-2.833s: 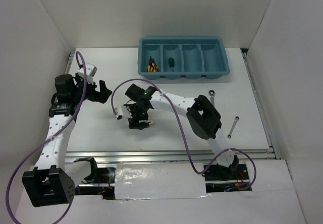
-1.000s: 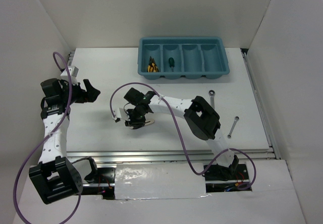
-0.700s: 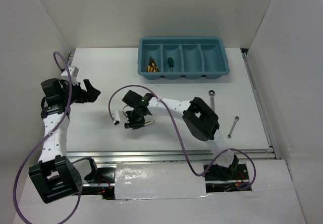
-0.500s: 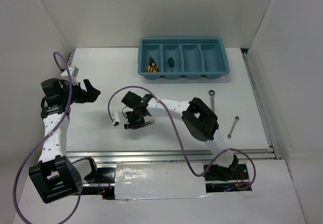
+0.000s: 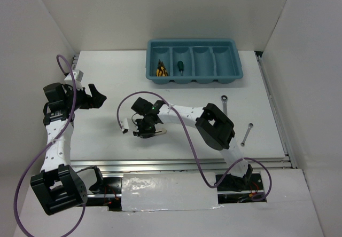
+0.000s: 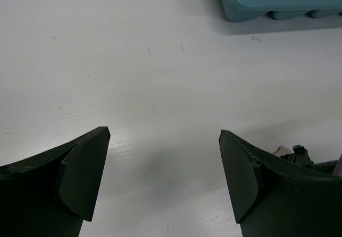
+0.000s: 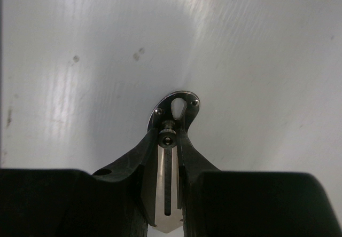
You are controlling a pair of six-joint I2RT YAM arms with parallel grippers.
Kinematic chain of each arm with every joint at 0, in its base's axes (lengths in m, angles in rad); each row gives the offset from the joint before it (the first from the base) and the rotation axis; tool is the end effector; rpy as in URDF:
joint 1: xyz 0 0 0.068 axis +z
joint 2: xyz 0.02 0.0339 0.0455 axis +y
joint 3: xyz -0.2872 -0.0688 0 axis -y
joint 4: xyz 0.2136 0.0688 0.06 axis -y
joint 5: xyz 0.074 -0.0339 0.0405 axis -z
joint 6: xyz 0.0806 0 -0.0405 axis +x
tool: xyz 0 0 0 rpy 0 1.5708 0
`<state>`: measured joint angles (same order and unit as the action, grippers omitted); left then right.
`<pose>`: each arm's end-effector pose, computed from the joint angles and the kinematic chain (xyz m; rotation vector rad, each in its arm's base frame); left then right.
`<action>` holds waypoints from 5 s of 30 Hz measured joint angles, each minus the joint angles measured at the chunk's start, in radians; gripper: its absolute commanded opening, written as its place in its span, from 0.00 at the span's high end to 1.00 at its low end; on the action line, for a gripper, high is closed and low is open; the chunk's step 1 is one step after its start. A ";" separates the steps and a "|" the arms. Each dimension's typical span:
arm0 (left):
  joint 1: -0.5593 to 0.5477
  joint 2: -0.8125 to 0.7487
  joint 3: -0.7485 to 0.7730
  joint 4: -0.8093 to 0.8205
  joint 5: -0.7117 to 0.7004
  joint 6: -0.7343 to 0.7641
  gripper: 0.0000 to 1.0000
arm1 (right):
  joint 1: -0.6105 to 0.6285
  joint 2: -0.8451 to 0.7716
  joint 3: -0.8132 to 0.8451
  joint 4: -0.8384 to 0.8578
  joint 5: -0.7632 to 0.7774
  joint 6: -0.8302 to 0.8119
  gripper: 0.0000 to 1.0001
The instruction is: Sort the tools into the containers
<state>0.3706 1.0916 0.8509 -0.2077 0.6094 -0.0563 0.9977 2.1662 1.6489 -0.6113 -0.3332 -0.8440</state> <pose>0.2363 0.0423 0.3150 -0.0357 1.9556 -0.4072 0.2276 0.4014 0.1621 -2.1989 1.5440 0.4965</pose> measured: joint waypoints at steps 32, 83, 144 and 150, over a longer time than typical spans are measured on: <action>-0.132 0.120 0.060 0.071 -0.029 -0.035 0.01 | -0.773 -0.203 0.090 0.380 0.237 0.760 1.00; -0.211 0.079 0.080 0.066 -0.115 -0.024 0.01 | -1.011 -0.539 -0.365 -0.053 0.244 0.906 0.48; -0.238 0.130 0.105 0.044 -0.160 -0.027 0.01 | -0.934 -0.432 -0.480 -0.152 0.223 0.908 1.00; -0.256 0.136 0.105 0.052 -0.160 -0.028 0.01 | -0.891 -0.571 -0.486 -0.156 0.190 0.933 1.00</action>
<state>0.1146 1.2274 0.9562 -0.1555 0.4496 -0.0841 0.1070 1.5955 1.1633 -0.7673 -0.1429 0.0891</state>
